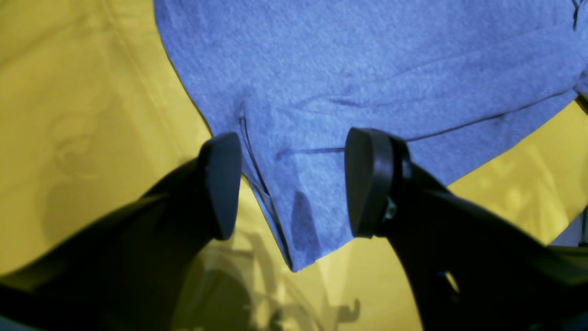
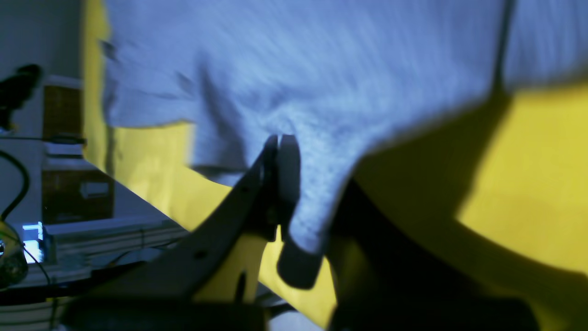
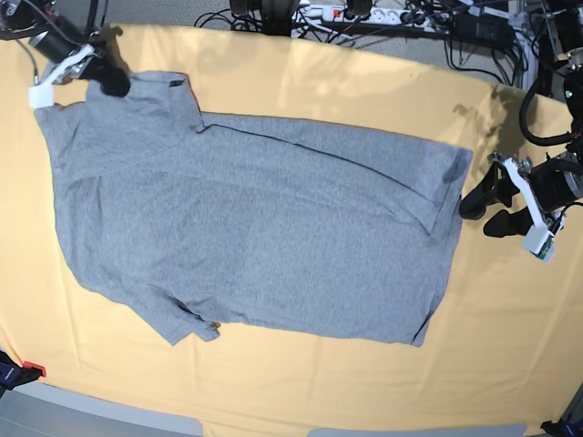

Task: Layout the t-shirt on the table in an organized manner, then fold the t-shirt properly
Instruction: 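Grasp the collar corner with the right gripper and pull it outward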

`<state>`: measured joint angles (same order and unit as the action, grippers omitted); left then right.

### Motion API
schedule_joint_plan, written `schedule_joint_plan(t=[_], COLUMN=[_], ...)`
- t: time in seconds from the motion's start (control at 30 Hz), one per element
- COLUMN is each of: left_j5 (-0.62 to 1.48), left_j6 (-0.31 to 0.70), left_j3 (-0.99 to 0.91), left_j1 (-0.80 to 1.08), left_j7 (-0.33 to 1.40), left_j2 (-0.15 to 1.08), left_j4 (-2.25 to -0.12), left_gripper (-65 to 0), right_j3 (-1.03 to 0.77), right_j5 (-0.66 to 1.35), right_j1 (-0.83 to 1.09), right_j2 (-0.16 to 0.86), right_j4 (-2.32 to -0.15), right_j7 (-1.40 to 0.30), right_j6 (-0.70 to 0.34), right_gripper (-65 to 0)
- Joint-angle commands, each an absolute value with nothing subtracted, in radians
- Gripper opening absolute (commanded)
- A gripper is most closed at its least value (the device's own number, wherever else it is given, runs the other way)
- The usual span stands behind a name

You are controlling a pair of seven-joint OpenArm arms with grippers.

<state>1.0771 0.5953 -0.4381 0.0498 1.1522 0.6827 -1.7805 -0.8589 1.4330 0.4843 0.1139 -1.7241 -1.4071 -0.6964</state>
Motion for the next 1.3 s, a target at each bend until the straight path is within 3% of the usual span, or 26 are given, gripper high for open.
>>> schedule_joint_plan(t=[0.0,0.3,0.53,0.7,1.0,1.27], left_j5=[1.100,1.105,1.104,1.103,1.100,1.070], left_j6=[0.598,0.598,0.598,0.599,0.599,0.598], left_j3=[-0.447,-0.447,-0.447,-0.447,-0.447,-0.448], left_j1=[0.033,0.033,0.033,0.033,0.033,0.033], left_j7=[1.135,1.134,1.134,1.135,1.153,1.152], left_j2=[0.707,0.706,0.706,0.706,0.706,0.706], left_j4=[-1.793,-1.793,-1.793,-1.793,-1.793,-1.793], left_gripper=[-28.3,-28.3,-28.3,-28.3,-28.3,-28.3], right_j3=[-0.865,-0.843,-0.667,-0.547,-0.418,-0.418], right_j5=[1.480,1.484,1.478,1.252,0.826,0.651], right_j1=[0.482,0.345,0.186,0.097,0.030,0.030], right_j2=[0.136,0.192,0.253,0.282,0.289,0.288], right_j4=[-1.760,-1.890,-1.890,-1.889,-1.888,-1.885], right_j7=[-1.396,-1.396,-1.396,-1.396,-1.149,-1.031], right_j6=[-0.698,-0.698,-0.698,-0.698,-0.698,-0.690], right_gripper=[-65.0,-65.0,-65.0,-65.0,-65.0,-65.0])
